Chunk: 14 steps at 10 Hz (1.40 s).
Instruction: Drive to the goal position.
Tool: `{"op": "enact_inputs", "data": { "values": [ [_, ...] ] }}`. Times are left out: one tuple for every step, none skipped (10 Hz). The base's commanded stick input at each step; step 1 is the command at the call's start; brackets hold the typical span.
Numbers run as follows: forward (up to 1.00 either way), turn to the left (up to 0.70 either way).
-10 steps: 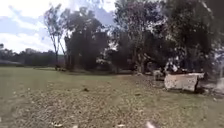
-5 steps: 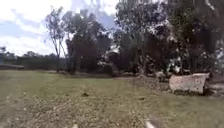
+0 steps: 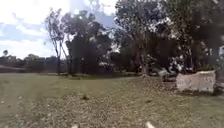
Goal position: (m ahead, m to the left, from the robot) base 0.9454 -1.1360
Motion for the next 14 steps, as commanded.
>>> {"op": "enact_inputs", "data": {
  "values": [
    [0.00, -0.50],
    [0.00, -0.50],
    [0.00, -0.50],
    [0.00, -0.50],
    [0.00, -0.50],
    [0.00, -0.50],
    [0.00, -0.50],
    [0.00, -0.50],
    [0.00, -0.50],
    [0.00, -0.50],
    [0.00, -0.50],
    [0.00, -0.50],
    [0.00, -0.50],
    [0.00, -0.50]
  ]
}}
